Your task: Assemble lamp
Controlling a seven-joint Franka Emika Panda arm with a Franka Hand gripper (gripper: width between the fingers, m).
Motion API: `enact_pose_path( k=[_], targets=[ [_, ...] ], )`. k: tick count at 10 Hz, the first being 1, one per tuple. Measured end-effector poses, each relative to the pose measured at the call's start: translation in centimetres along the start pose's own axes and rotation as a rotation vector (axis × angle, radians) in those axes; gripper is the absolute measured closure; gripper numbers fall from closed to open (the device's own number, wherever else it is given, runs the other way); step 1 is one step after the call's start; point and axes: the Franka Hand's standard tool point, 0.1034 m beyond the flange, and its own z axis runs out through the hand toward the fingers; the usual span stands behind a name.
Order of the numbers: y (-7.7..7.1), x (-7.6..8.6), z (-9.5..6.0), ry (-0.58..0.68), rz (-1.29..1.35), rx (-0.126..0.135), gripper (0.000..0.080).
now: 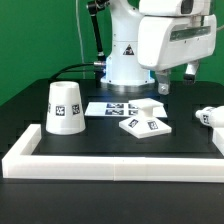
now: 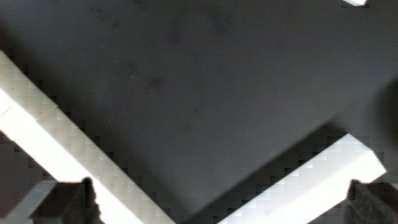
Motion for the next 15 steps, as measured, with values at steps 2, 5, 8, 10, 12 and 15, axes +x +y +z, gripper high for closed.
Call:
enact_pose_path(
  k=[2,5,8,10,12,15],
  targets=[
    [0.0,0.0,0.0,0.000,0.000,0.000,0.0100],
    [-0.1,-0.3,0.2,0.004,0.001,-0.005,0.0100],
    [-2.5,-4.8,1.5,0.018,0.043,-0.030,0.0100],
    [-2.6,-7.3,2.5,0.014,0.058,-0.033,0.0100],
    [-2.8,-7.9,2.9,0.005,0.066,-0.024,0.0100],
    [-2.8,-8.2,3.0,0.005,0.082,-0.025,0.0100]
  ],
)
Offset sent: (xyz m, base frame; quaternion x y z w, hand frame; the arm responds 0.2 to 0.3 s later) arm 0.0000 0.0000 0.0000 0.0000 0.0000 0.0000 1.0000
